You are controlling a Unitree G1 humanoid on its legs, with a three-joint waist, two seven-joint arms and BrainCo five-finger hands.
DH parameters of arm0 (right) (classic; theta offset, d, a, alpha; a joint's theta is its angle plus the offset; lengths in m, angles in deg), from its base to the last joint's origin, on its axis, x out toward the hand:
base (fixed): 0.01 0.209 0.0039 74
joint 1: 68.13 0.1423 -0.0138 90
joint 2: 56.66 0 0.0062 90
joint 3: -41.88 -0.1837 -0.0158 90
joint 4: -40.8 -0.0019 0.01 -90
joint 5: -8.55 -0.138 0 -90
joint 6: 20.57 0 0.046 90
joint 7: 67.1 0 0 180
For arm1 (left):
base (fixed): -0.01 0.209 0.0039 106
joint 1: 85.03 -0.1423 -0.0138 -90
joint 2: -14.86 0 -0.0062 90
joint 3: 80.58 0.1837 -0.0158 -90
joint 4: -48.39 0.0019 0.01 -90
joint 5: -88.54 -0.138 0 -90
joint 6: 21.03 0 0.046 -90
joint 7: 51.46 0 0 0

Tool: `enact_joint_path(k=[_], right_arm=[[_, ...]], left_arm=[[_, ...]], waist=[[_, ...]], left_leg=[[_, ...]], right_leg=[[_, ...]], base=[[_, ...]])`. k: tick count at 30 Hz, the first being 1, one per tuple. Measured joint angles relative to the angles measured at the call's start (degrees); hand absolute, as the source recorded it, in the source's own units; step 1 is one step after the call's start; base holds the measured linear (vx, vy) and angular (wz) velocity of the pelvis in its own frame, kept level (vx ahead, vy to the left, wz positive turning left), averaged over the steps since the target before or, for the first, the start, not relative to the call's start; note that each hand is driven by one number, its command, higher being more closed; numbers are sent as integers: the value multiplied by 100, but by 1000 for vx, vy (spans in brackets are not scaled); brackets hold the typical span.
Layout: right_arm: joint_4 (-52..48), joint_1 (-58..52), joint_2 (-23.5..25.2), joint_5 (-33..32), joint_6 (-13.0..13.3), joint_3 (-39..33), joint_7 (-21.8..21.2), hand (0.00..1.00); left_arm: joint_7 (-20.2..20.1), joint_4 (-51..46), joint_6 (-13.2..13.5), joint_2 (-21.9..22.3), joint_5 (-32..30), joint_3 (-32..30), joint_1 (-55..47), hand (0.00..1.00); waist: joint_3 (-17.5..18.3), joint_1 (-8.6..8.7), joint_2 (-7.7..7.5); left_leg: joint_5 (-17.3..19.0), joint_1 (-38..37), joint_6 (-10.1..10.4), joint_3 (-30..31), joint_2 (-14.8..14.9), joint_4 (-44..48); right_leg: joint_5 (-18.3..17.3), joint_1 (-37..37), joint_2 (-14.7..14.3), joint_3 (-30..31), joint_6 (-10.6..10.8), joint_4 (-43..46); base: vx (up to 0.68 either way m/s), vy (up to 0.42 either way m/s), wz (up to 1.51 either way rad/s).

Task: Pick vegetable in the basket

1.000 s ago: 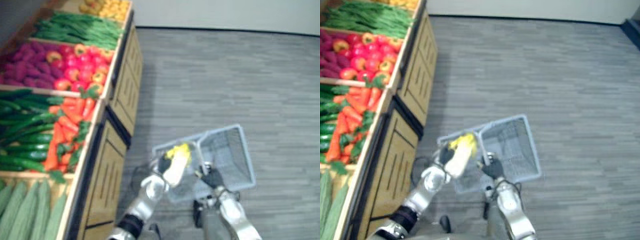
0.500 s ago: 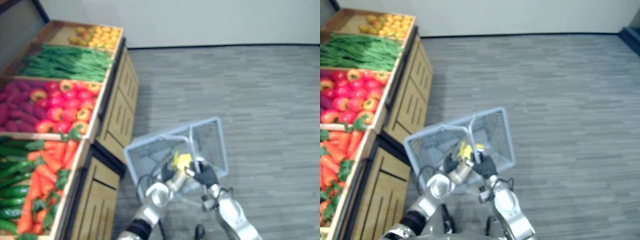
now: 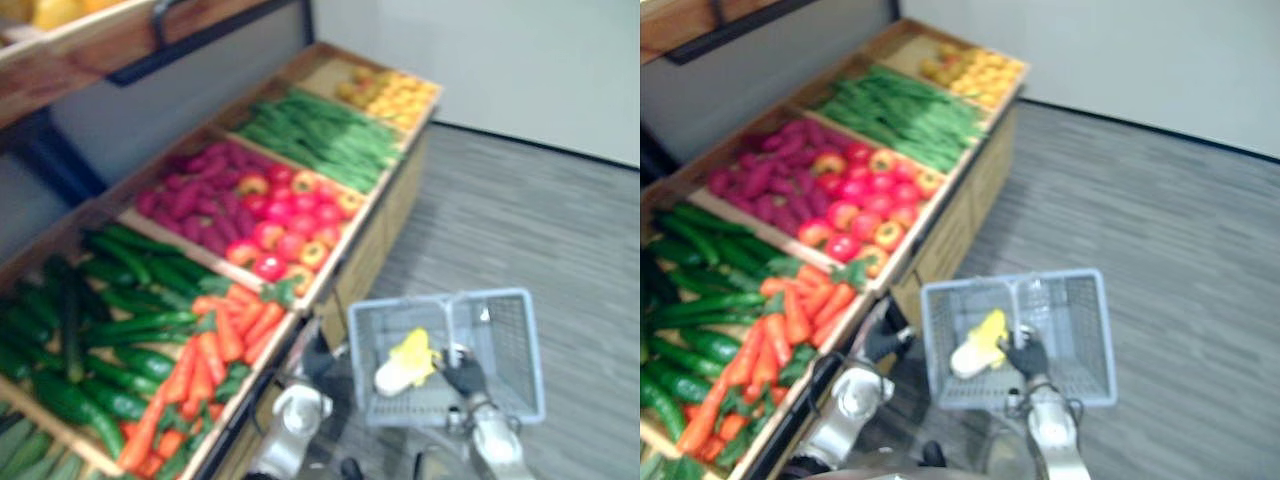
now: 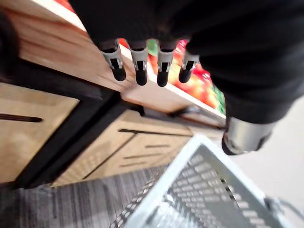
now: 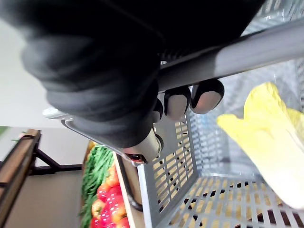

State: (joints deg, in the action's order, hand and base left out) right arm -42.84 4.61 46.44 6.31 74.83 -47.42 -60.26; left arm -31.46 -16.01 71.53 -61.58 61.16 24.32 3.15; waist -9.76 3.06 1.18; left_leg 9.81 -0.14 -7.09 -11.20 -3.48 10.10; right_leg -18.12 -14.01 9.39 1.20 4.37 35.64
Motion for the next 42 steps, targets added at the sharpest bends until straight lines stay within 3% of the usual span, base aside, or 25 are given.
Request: enact_joint_path(k=[1,3,4,5,6,7,11,13,15,16,17,19,20,22,25,29,33,42], right_arm=[[157,28,171,1,40,-468,238,100],[326,-22,291,1,126,-724,314,100],[660,-109,541,-6,169,-983,547,100],[735,-88,561,-9,171,-1025,587,100],[945,-69,534,5,169,-1220,716,100],[1275,-74,469,32,156,-1378,826,100],[2231,25,470,239,59,-1826,1158,100],[2668,89,495,223,-18,-2098,1227,100],[3113,133,423,214,-66,-2417,1434,100],[3287,182,369,206,-118,-2522,1448,100],[3517,253,329,201,-153,-2721,1497,100],[3913,291,390,200,-178,-2966,1537,100],[4212,292,407,200,-192,-3015,1542,100],[4630,218,456,158,-243,-3263,1530,100],[4710,-13,550,132,-369,-3460,1517,100],[4757,50,491,96,-355,-3488,1482,100],[4810,56,377,105,-358,-3451,1388,100],[4795,41,391,122,-355,-3361,1385,100]], left_arm=[[-26,169,12,-2,29,1,-6,0],[-35,232,37,-37,34,-5,-70,0],[-66,215,148,-119,231,-123,-303,0],[-71,210,161,-109,272,-171,-345,0],[-101,-78,185,38,436,-282,-663,0],[-117,-483,279,159,560,-361,-986,0],[-120,-1115,536,281,1004,-574,-1282,0],[-123,-1419,573,309,1151,-701,-1308,0],[-123,-1903,615,461,1160,-878,-1292,0],[-123,-2038,639,490,1174,-903,-1274,0],[-131,-2106,675,446,1285,-903,-1245,0],[-115,-2310,691,385,1361,-961,-1255,0],[-112,-2336,688,229,1361,-1086,-1205,0],[-112,-2346,682,93,1363,-1287,-1091,0],[-106,-2342,681,-220,1355,-1386,-779,0],[-132,-2292,639,-607,1151,-1531,-557,0],[-197,-2079,561,-673,658,-1522,-83,0],[-257,-1546,292,-673,-513,-1067,320,0]], waist=[[12,73,23],[37,121,-56],[116,125,-304],[122,116,-247],[176,-27,-133],[248,-113,1],[310,-386,32],[343,-326,1],[361,-283,-4],[360,-301,13],[382,-293,34],[432,-240,-86],[455,-194,-209],[524,-132,-311],[522,-98,-263],[516,6,-237],[500,113,-127],[361,296,-52]], left_leg=[[13,0,239,638,-6,34],[55,-40,396,915,-44,62],[246,-132,678,1007,-88,197],[267,-118,715,987,-16,247],[330,-79,877,660,304,319],[340,-123,910,439,560,259],[114,-164,1106,414,854,-98],[53,-1,974,-129,1094,-66],[21,93,787,-1945,1738,566],[4,151,824,-2421,1861,754],[-40,242,811,-2592,1829,903],[-40,289,815,-2385,1563,678],[-166,293,858,-2238,1294,350],[-622,159,818,-1931,798,-542],[-1235,-186,768,-1608,491,-1557],[-1259,-295,823,-1634,566,-1609],[-1312,-214,873,-1737,687,-1610],[-1436,-96,1031,-2187,1019,-1609]], right_leg=[[175,-28,-257,989,294,-920],[481,84,-289,1576,499,-1425],[882,305,-107,1843,682,-1574],[848,351,-148,1755,647,-1550],[843,451,-268,1471,601,-1620],[815,596,-406,1248,507,-1695],[811,931,-454,619,290,-1953],[835,1067,-289,104,250,-2144],[843,1156,-12,-536,237,-2135],[837,1182,68,-710,244,-2087],[814,1227,116,-829,237,-2042],[748,1379,322,-1038,197,-2187],[725,1489,471,-1176,224,-2347],[863,1612,647,-1383,314,-2600],[970,1748,644,-1537,267,-2667],[1007,1838,571,-1447,262,-2654],[1107,1702,448,-1316,247,-2665],[1146,1409,192,-1025,280,-2707]], base=[[303,-268,201],[286,-331,197],[230,-305,158],[293,-454,144],[134,-270,66],[166,-369,71],[37,-181,73],[-4,-69,135],[1,41,149],[2,130,121],[-1,171,110],[-16,159,99],[-9,166,83],[-18,143,85],[-5,89,67],[-28,-25,-1],[-44,-38,-15],[-65,-49,-21]])
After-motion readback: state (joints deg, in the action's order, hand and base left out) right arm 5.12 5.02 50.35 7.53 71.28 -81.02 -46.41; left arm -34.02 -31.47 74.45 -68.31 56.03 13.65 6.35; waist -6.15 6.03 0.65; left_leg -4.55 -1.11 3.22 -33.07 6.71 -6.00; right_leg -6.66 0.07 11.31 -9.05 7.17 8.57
